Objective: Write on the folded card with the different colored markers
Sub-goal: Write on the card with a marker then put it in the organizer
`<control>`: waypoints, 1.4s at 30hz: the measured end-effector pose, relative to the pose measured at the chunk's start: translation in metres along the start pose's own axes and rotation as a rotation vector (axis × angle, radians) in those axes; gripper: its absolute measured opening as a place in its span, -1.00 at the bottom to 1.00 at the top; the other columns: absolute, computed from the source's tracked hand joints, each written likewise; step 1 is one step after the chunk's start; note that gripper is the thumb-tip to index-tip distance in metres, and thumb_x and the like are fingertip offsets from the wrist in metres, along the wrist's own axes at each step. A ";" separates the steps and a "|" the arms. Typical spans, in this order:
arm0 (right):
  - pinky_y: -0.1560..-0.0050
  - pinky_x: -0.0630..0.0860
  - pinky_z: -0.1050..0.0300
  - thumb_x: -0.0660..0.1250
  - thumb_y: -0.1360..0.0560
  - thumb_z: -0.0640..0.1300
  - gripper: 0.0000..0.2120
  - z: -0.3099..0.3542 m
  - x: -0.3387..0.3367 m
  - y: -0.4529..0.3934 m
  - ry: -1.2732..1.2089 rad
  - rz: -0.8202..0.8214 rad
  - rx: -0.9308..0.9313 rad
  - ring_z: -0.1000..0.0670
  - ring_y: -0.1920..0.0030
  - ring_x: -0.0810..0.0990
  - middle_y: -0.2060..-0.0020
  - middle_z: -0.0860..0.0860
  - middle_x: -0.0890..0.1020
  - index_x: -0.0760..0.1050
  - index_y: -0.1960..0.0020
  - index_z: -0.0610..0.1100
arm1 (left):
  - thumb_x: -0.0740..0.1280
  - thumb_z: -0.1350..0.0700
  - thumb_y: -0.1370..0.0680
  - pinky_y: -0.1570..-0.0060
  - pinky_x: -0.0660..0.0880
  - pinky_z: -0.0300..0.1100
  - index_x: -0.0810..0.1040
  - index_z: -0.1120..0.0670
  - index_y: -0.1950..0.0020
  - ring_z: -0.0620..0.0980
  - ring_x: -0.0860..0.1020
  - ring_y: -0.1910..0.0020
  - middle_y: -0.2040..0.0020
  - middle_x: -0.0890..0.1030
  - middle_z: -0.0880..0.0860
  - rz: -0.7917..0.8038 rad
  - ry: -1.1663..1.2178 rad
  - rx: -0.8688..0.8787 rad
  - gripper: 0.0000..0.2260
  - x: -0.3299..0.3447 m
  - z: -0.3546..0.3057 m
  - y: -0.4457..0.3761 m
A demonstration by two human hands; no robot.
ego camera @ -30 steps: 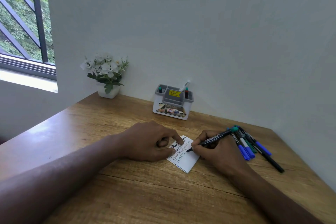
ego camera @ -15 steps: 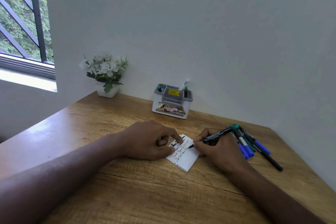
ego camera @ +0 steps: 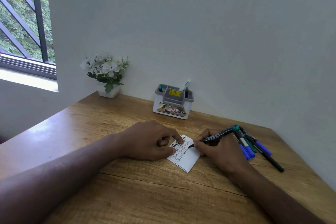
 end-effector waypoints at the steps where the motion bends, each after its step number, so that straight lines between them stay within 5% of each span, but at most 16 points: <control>1: 0.27 0.56 0.40 0.53 -0.48 -0.08 -0.92 0.000 0.000 0.000 0.004 -0.005 -0.003 0.27 0.20 0.68 0.27 0.22 0.74 0.71 0.19 0.04 | 0.33 -0.19 -0.65 0.21 0.49 0.03 0.50 -0.29 -0.42 -0.08 0.51 0.21 0.21 0.54 -0.07 -0.001 0.000 0.000 -0.67 0.000 0.000 0.000; 21: 0.29 0.55 0.39 0.54 -0.48 -0.09 -0.92 -0.004 -0.002 -0.002 0.009 -0.040 0.021 0.21 0.19 0.69 0.25 0.16 0.75 0.70 0.18 0.04 | 0.33 -0.20 -0.65 0.21 0.48 -0.01 0.48 -0.31 -0.43 -0.11 0.52 0.21 0.21 0.54 -0.10 0.000 -0.002 -0.008 -0.66 0.000 0.000 -0.001; 32: 0.31 0.50 0.49 0.54 -0.48 -0.10 -0.95 -0.002 -0.003 -0.002 0.038 -0.043 -0.002 0.38 0.14 0.63 0.22 0.18 0.73 0.71 0.14 0.03 | 0.33 -0.19 -0.65 0.20 0.50 -0.01 0.48 -0.32 -0.43 -0.13 0.50 0.22 0.22 0.53 -0.11 0.006 0.000 -0.008 -0.67 0.000 -0.001 0.000; 42: 0.26 0.53 0.38 0.55 -0.47 -0.04 -0.95 -0.005 -0.005 -0.003 0.056 -0.076 0.018 0.26 0.19 0.68 0.26 0.20 0.74 0.71 0.16 0.07 | 0.32 -0.20 -0.65 0.17 0.51 0.03 0.48 -0.31 -0.44 -0.09 0.51 0.21 0.20 0.54 -0.09 0.020 -0.003 -0.018 -0.66 0.000 -0.001 0.001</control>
Point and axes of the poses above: each hand's wrist, its own y-axis away from the middle knuckle, its own x-axis out of the palm, z = x × y, the point moved 7 cm from there along -y, towards the middle knuckle
